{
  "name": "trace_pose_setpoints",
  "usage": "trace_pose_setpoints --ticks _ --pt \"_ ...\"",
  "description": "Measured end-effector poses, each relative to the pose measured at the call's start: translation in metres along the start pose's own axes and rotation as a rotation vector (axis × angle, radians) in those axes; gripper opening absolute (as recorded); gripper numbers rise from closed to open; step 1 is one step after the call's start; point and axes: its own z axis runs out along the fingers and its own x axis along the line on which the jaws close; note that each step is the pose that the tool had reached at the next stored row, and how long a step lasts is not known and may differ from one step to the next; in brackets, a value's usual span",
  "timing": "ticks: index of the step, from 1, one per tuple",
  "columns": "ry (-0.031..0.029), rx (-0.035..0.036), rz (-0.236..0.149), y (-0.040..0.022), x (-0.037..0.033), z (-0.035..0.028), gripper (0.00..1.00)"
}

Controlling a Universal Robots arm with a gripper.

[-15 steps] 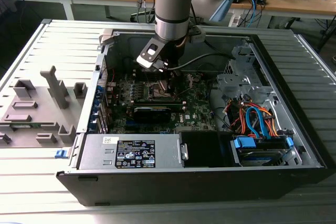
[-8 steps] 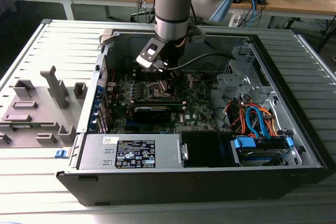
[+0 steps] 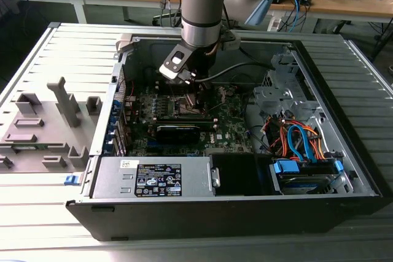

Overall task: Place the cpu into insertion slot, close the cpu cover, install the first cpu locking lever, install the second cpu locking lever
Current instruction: 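Place the cpu into insertion slot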

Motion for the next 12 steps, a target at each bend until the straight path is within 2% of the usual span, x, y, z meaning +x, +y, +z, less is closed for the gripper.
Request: trace_pose_setpoints --ticks 12 --pt "-0.0001 0.0001 0.010 0.0000 0.0000 0.0000 0.55"
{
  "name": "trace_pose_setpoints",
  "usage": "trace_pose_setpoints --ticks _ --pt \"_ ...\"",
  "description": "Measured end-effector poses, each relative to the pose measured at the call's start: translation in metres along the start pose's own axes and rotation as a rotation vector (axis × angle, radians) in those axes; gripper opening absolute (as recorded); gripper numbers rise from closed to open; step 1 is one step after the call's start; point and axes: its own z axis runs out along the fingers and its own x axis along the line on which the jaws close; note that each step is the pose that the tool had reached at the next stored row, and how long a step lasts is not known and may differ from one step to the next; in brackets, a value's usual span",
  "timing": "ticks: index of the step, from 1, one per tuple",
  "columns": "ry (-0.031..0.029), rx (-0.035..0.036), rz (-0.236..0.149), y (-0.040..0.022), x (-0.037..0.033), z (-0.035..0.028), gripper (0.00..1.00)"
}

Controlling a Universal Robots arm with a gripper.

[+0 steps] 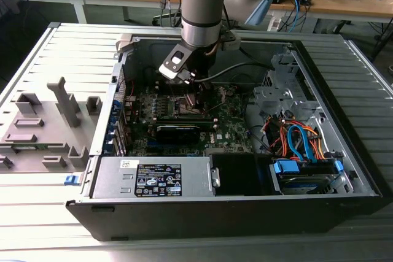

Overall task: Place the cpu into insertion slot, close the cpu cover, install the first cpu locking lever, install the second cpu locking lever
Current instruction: 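Place the cpu into insertion slot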

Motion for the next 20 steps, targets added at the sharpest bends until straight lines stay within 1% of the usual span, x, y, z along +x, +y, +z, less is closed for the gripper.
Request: trace_pose_setpoints --ticks 20 --pt "-0.0002 0.0002 0.021 0.0000 0.0000 0.0001 0.55"
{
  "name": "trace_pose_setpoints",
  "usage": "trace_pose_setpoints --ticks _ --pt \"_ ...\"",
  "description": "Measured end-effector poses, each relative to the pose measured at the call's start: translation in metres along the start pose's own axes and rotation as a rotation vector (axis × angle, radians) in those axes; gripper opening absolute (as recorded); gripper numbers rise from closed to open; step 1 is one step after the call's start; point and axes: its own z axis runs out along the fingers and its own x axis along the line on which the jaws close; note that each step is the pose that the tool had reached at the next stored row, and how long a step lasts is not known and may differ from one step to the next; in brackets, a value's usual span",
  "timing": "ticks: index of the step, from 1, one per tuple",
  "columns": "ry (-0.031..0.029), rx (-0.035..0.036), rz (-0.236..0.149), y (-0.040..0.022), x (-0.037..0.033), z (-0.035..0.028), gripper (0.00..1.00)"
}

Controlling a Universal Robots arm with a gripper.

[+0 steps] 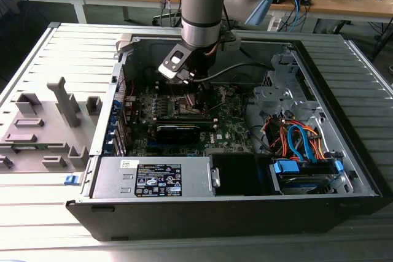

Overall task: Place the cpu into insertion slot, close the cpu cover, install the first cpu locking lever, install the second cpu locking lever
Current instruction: 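Place the cpu into insertion slot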

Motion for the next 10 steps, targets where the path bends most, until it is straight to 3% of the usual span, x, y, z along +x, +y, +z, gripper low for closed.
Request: trace_pose_setpoints --ticks 10 --pt "-0.0001 0.0001 0.010 0.0000 0.0000 0.0000 0.55"
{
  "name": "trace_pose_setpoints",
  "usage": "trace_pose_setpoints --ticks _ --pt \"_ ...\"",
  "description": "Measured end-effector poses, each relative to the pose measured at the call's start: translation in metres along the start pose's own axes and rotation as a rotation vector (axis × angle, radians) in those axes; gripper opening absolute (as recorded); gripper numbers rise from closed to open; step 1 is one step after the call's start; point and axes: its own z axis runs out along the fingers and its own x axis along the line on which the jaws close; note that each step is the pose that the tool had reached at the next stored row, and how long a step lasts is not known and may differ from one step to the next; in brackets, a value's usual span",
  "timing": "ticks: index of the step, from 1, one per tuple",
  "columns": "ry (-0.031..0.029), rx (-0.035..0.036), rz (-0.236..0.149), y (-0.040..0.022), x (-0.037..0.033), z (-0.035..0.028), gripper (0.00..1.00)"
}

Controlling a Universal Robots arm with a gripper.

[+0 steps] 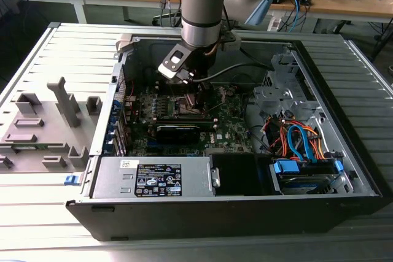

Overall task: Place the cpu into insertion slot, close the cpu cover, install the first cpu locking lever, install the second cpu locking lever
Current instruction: 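Place the cpu into insertion slot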

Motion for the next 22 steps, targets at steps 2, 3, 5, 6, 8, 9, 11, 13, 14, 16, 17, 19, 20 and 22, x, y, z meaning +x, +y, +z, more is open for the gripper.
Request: trace_pose_setpoints --ticks 2,3,5,6,8,9,11,13,14,16,17,19,20,22 --pt "0.0000 0.0000 0.001 0.0000 0.0000 0.0000 0.55" --pt "0.0000 0.0000 0.002 0.0000 0.0000 0.0000 0.55" --pt "0.0000 0.0001 0.004 0.0000 0.0000 0.0000 0.55" --pt "0.0000 0.0000 0.005 0.0000 0.0000 0.0000 0.55" --pt "0.0000 0.0000 0.007 0.0000 0.0000 0.0000 0.55" --pt "0.0000 0.0001 0.008 0.0000 0.0000 0.0000 0.55" --pt "0.0000 0.0001 0.010 0.0000 0.0000 0.0000 0.55" --pt "0.0000 0.0001 0.011 0.0000 0.0000 0.0001 0.55" --pt "-0.0001 0.0001 0.013 0.0000 0.0000 0.0000 0.55" --pt "-0.0001 0.0002 0.015 0.0000 0.0000 0.0000 0.55" --pt "-0.0001 0.0001 0.016 0.0000 0.0000 0.0001 0.55" --pt "-0.0001 0.0002 0.019 0.0000 0.0000 0.0001 0.55" --pt "-0.0002 0.0002 0.020 0.0000 0.0000 0.0001 0.55" --pt "-0.0001 0.0002 0.022 0.0000 0.0000 0.0001 0.55"
